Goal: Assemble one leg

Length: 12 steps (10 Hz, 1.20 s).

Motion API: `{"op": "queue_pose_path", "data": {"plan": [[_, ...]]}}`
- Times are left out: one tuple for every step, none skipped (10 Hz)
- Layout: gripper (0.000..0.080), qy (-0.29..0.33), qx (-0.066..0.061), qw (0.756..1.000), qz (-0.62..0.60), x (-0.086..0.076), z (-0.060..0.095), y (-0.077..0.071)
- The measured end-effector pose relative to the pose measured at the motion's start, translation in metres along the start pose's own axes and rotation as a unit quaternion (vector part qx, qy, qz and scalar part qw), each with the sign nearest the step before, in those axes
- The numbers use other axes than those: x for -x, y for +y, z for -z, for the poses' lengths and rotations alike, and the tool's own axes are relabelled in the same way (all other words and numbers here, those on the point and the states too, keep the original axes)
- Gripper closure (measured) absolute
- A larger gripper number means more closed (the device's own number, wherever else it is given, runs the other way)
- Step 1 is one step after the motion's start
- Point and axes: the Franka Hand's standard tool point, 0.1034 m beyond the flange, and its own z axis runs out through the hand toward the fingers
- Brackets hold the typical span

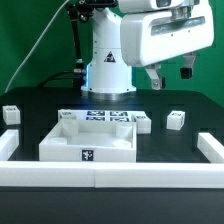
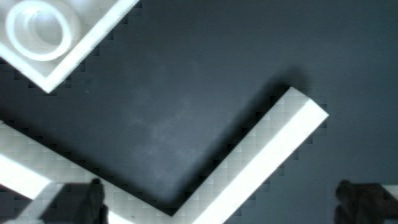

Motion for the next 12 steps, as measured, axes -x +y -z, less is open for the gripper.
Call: {"op": "queue_pose_path", "data": {"plan": [[0.0150, 0.000, 0.000, 1.000, 0.000, 0.000, 0.000, 0.000], [0.0150, 0.000, 0.000, 1.000, 0.000, 0.000, 0.000, 0.000], [0.0150, 0.000, 0.000, 1.000, 0.000, 0.000, 0.000, 0.000], [0.0150, 0.000, 0.000, 1.000, 0.000, 0.000, 0.000, 0.000], [0.0150, 0.000, 0.000, 1.000, 0.001, 0.000, -0.001, 0.000], [0.0150, 0.000, 0.000, 1.000, 0.000, 0.000, -0.001, 0.000], [0.0150, -0.001, 0.000, 1.000, 0.000, 0.000, -0.001, 0.000], [0.0150, -0.001, 0.000, 1.000, 0.000, 0.000, -0.001, 0.000], [0.0150, 0.000, 0.001, 1.000, 0.004, 0.000, -0.001, 0.001], [0.0150, 0.006, 0.010, 0.999, 0.046, 0.003, 0.002, 0.002], [0.0150, 0.016, 0.027, 0.995, 0.094, 0.014, 0.002, 0.003], [0.0150, 0.012, 0.037, 0.992, 0.122, 0.028, -0.005, 0.001]]}}
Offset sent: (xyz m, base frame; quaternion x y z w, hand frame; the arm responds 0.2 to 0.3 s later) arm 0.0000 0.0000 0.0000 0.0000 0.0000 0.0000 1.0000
